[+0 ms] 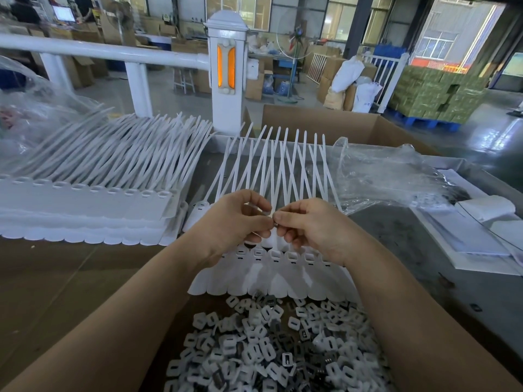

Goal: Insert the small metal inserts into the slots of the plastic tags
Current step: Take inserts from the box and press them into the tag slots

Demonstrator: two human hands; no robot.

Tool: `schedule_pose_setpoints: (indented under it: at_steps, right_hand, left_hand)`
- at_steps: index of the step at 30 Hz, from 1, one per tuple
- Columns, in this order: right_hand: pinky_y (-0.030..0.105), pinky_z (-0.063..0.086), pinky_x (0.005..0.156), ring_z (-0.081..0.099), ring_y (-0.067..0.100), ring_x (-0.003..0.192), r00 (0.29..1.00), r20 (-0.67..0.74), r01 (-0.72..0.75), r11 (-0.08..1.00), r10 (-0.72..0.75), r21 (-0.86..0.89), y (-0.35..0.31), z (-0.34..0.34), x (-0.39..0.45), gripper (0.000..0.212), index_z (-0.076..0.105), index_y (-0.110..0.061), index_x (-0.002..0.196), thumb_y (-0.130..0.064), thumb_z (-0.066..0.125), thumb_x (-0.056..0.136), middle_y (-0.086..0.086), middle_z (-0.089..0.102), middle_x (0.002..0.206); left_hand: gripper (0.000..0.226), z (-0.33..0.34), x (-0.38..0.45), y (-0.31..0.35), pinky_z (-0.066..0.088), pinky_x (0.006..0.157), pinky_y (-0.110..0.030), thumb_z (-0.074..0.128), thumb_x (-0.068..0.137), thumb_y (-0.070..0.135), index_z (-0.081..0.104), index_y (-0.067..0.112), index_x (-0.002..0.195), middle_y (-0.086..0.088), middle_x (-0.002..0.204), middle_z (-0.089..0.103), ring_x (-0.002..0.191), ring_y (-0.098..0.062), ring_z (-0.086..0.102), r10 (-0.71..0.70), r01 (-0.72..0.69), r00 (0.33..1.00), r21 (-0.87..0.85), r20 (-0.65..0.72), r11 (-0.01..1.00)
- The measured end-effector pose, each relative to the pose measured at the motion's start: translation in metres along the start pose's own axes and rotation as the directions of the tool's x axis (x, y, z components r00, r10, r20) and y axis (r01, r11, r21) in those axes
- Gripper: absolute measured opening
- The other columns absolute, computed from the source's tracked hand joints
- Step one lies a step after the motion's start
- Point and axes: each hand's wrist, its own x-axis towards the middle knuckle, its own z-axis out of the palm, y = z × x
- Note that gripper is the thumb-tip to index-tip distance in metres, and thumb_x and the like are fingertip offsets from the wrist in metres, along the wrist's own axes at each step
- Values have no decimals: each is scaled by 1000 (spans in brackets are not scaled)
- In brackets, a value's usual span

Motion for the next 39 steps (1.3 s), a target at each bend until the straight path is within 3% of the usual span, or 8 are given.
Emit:
schedule_pose_setpoints:
  at_steps: [5,14,17,20,23,27,33,39]
  right_hand:
    - [21,49,51,60,10,57,998,-55,13,998,-9,66,-4,-3,-3,10,71,-4,91,-12,66,94,4,69,69]
    - [19,48,52,58,7,58,999,-35,30,993,-35,-112,-8,-5,-3,6,72,-10,90,-15,69,92,-2,68,68]
    - [19,43,49,53,4,55,998,-42,26,974,-37,-226,-7,-5,-3,7,72,-12,89,-19,69,92,-9,63,61]
    - [20,39,46,51,4,51,998,-32,-55,944,47,-325,-7,-5,-4,9,73,-12,89,-21,71,89,-11,59,55]
    - [19,39,42,51,7,48,991,11,-122,913,137,-389,-9,-2,-6,15,73,-7,89,-21,74,86,-5,61,57]
    - [21,36,41,48,12,49,987,6,-137,862,160,-489,-10,2,-7,21,74,-3,86,-24,74,84,-2,60,58]
    - [17,37,43,45,5,41,987,20,-121,820,159,-560,-11,6,-9,16,75,-12,79,-28,74,84,-7,61,53]
    - [19,36,44,47,6,45,982,65,-104,800,175,-591,-12,6,-10,17,75,-8,81,-25,73,82,-7,63,54]
  left_hand:
    - [17,0,0,-2,54,64,-21,70,87,2,61,10,99,-4,74,71,69,-14,67,24,-26,999,-63,-27,998]
    - [17,2,1,-2,55,64,-20,70,86,1,61,11,97,-4,76,70,68,-13,68,62,-64,996,-35,-59,997]
    - [19,3,0,0,55,64,-18,71,85,1,61,11,98,-5,78,71,67,-11,68,63,-61,997,30,-49,998]
    - [18,1,-1,-1,47,55,-12,74,85,9,64,18,96,3,75,72,61,-2,64,59,-48,997,231,-44,972]
    - [18,-2,-1,-3,53,64,-22,75,83,10,67,23,92,3,82,72,70,-8,67,41,-32,999,377,-14,926]
    - [19,-3,0,-7,59,77,-30,74,83,5,68,21,91,1,84,72,75,-11,68,-13,0,999,394,30,919]
    - [12,-4,1,-10,54,63,-19,72,86,11,69,23,90,4,79,72,63,-2,65,-11,4,1000,395,17,918]
    - [13,-3,2,-11,48,62,-16,72,87,14,69,26,88,11,73,71,64,1,65,-15,1,999,398,31,917]
